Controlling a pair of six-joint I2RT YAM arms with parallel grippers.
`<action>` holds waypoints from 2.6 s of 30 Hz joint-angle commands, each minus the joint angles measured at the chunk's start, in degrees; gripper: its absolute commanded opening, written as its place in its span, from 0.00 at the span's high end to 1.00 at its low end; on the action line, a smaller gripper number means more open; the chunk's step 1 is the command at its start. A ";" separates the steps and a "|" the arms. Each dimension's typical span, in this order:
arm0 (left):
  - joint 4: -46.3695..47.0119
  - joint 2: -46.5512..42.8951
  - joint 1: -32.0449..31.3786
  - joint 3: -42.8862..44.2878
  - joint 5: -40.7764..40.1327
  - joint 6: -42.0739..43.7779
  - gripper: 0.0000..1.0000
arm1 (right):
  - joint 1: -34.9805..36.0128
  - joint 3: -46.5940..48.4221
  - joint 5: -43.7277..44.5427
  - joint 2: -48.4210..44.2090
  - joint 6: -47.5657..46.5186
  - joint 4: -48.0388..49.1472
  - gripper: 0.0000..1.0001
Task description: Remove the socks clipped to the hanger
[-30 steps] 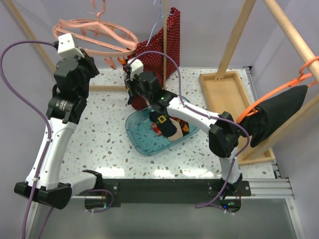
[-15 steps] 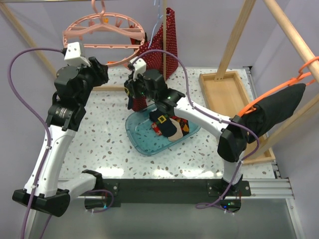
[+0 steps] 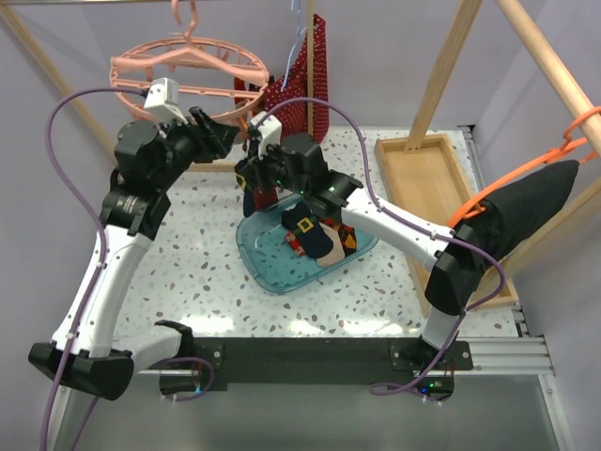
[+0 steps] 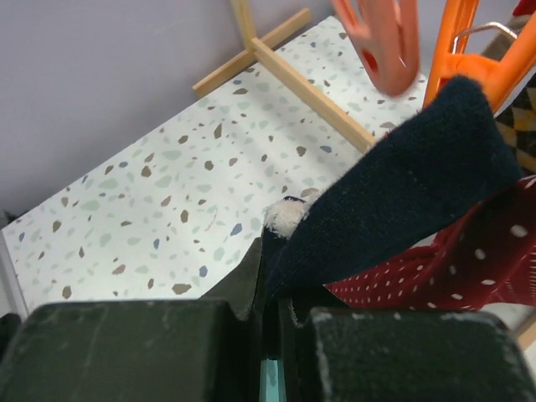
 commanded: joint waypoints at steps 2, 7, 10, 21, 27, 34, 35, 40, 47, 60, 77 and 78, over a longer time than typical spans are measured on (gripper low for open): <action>2.41 4.65 -4.50 2.99 -1.70 -4.91 0.43 | 0.21 -3.35 -5.84 -4.45 -0.13 5.70 1.00; 2.23 5.18 -9.97 3.09 -14.87 -7.98 0.43 | 0.21 -3.79 -5.93 -4.81 -0.83 6.23 1.00; 2.06 5.71 -10.24 3.17 -17.88 -10.36 0.44 | 0.21 -3.70 -6.02 -5.07 -0.74 6.50 1.00; 1.18 0.17 -10.24 -0.78 -27.64 -14.14 0.43 | 0.21 -3.62 -5.41 -4.98 -0.92 6.50 1.00; -0.49 3.24 -10.24 1.41 -28.61 -16.51 0.39 | 0.30 -3.53 -5.85 -4.72 -0.83 6.67 1.00; -3.39 7.11 -10.15 4.75 -29.58 -21.34 0.43 | 0.39 -2.56 -5.94 -4.54 -1.27 6.06 1.00; -2.52 7.20 -10.15 4.14 -29.49 -21.78 0.44 | 0.56 -2.39 -5.94 -4.54 -1.36 5.88 1.00; -1.38 8.69 -10.15 3.87 -28.52 -22.58 0.43 | 1.00 -2.30 -5.67 -4.46 -1.62 5.79 1.00; 0.74 9.66 -10.06 3.87 -28.26 -22.14 0.42 | 1.70 -2.04 -5.67 -3.93 -1.97 5.53 1.00; 4.60 10.89 -10.15 1.68 -30.63 -19.68 0.40 | 2.32 -1.86 -5.58 -4.10 -2.76 5.18 1.00; 6.19 10.81 -10.15 0.45 -33.79 -17.22 0.79 | 2.85 -2.56 -4.79 -5.25 -2.85 5.00 1.00; 6.19 10.28 -10.15 0.36 -34.23 -16.96 0.79 | 2.85 -2.73 -4.53 -5.42 -2.94 4.83 1.00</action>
